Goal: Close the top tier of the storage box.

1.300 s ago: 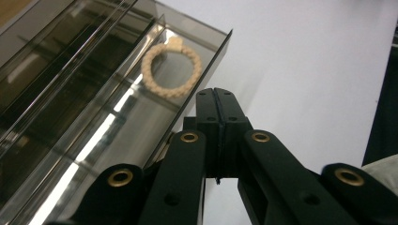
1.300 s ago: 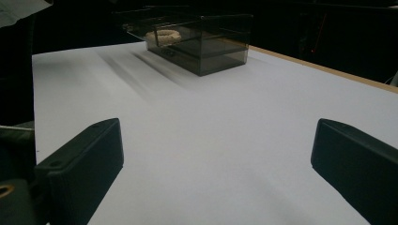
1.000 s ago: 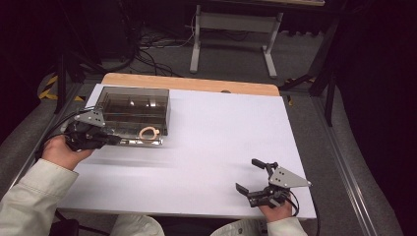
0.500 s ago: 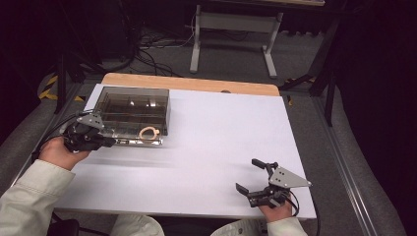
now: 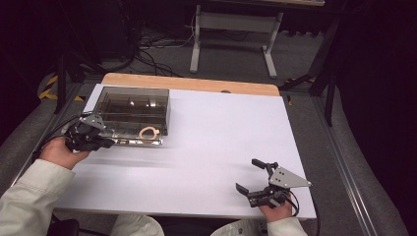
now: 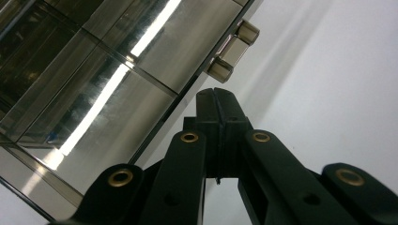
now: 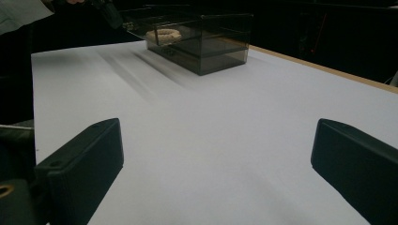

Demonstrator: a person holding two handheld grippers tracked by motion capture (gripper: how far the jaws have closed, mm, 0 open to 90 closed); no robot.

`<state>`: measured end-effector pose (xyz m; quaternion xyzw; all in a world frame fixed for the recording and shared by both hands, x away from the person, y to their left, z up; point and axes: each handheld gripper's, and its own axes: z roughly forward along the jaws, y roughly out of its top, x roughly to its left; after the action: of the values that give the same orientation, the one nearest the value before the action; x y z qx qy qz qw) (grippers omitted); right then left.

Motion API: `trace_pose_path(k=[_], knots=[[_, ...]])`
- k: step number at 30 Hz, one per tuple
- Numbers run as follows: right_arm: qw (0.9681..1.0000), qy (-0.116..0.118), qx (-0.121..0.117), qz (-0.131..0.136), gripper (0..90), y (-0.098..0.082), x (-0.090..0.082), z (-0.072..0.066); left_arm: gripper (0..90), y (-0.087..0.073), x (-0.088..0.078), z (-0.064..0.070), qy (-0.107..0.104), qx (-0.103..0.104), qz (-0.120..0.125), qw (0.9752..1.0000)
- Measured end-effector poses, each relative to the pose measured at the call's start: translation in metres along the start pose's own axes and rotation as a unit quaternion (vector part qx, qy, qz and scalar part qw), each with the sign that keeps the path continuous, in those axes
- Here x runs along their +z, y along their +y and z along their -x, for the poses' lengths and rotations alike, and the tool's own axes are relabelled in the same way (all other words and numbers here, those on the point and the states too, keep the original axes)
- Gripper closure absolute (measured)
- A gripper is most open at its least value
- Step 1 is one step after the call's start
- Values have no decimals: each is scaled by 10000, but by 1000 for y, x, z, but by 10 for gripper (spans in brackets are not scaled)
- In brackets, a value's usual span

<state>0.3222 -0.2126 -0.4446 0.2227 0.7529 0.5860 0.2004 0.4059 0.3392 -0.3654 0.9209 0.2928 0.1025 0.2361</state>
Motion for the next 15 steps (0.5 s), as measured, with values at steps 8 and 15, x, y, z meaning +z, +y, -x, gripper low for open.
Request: trace_pose_path(k=[8, 15], knots=[[10000, 14, 17, -4, 34, 0, 0, 0, 897, 1, 4, -3, 11, 16, -41, 10000], [10000, 12, 15, -1, 34, 0, 0, 0, 898, 0, 6, -4, -33, -32, -94, 9999]])
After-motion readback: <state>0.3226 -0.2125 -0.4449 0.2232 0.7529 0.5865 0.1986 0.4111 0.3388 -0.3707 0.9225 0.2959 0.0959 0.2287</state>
